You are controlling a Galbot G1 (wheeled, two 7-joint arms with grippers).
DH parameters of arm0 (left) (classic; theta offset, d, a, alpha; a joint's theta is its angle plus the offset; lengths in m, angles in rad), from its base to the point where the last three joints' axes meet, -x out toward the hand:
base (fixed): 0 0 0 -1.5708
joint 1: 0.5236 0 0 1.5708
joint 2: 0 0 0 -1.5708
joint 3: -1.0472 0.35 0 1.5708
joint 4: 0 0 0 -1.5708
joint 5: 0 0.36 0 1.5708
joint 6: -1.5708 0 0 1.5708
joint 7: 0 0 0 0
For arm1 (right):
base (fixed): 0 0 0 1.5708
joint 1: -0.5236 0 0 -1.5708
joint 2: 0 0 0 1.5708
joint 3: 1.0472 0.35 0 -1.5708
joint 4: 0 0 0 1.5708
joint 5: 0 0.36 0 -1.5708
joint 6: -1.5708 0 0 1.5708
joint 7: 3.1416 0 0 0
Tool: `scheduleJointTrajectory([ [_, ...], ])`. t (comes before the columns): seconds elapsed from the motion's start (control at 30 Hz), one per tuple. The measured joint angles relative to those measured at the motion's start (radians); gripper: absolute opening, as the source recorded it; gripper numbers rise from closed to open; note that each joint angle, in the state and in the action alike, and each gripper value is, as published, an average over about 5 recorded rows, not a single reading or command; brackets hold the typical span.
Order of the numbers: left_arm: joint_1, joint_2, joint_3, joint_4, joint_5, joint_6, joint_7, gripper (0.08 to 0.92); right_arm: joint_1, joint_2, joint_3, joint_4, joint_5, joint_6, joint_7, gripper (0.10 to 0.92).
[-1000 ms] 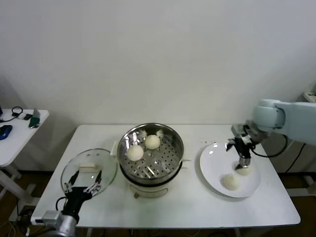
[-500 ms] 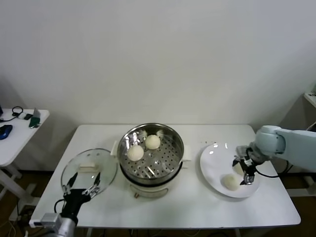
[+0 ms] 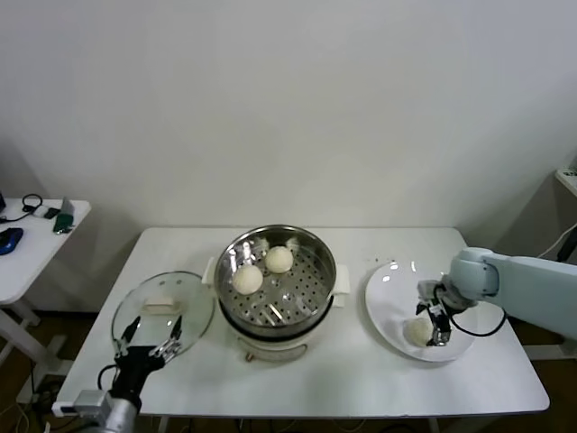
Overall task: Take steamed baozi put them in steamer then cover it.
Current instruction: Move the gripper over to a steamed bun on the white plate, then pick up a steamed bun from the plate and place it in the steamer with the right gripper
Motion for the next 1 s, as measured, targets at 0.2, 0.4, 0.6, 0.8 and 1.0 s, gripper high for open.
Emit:
scheduleJointTrajectory([
  [0.2,-0.001,-0.001,0.0,0.0,0.0,0.001,0.0,0.823,-0.025,0.008,0.024,-0.019,-0.008,0.0,-0.001,0.711],
  [0.4,-0.001,-0.003,-0.001,-0.001,-0.002,0.001,-0.001,0.823,-0.011,0.012,0.021,-0.019,-0.002,0.012,-0.014,0.683],
  [0.6,0.0,-0.002,-0.004,-0.004,-0.002,0.002,-0.002,0.823,0.103,0.027,-0.038,0.002,0.015,0.057,-0.053,0.679],
  [0.8,-0.001,-0.004,0.004,-0.012,0.006,0.004,-0.002,0.823,0.316,0.081,-0.129,0.038,0.031,0.144,-0.108,0.679],
  [1.0,0.002,-0.008,0.004,-0.025,0.009,0.007,-0.002,0.823,0.521,0.17,-0.157,0.098,0.032,0.241,-0.142,0.679],
])
